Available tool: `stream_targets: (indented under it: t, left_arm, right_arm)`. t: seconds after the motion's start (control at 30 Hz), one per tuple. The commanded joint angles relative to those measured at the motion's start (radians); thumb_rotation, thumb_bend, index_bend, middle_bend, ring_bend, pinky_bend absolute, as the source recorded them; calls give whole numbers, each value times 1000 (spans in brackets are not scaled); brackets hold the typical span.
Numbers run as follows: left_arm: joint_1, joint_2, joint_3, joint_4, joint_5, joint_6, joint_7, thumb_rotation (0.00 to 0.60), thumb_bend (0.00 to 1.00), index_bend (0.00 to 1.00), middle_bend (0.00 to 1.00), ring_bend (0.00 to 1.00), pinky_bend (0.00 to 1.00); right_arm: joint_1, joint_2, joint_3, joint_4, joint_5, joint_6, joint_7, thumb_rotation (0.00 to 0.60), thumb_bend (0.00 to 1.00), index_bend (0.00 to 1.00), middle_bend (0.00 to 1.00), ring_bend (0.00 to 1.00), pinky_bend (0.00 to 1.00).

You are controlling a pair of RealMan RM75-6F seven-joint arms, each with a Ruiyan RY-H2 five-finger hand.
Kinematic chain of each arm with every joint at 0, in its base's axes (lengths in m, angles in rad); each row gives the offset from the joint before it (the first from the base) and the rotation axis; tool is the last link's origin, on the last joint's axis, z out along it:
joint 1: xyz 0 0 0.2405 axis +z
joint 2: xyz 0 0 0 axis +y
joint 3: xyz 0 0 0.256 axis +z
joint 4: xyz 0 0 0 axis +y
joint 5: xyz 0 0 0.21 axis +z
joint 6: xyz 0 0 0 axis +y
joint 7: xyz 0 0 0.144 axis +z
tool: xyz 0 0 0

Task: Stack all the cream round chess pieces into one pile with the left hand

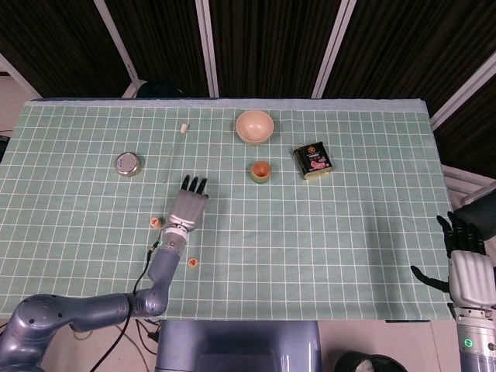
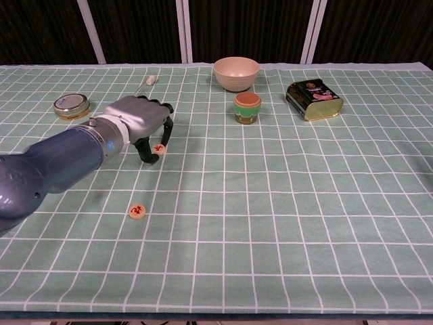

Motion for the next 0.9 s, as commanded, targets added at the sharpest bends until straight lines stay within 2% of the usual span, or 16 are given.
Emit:
stream_targets:
  t: [0.03,0.33,0.5,0.73,0.9]
  left_arm:
    - [0,-1,3,1,2,0,1,600,315,473,41,0,0]
    - [0,2,8,-13,15,10,-2,600,329,486,50,0,0]
    - [10,32,10,-59,32,30,-9,600,329,487,50,0,0]
    - [76,187,35,-255,70,88,-43,600,328,488,51,0,0]
    - [125,299,73,-354,118,110,-84,600,327,488,51,0,0]
  right_arm:
    - [0,0,0,0,0,1,0,600,232,89,14,1,0]
    - [0,0,-1,0,-3,1,-1,600,233,90,14,1,0]
    - [0,1,-1,1,-3,2,0,600,233,90,14,1,0]
    - [0,1,-2,2,-3,1,0,600,232,90,14,1,0]
    - [-1,0,-2,0,-6,5,-6,600,232,89,14,1,0]
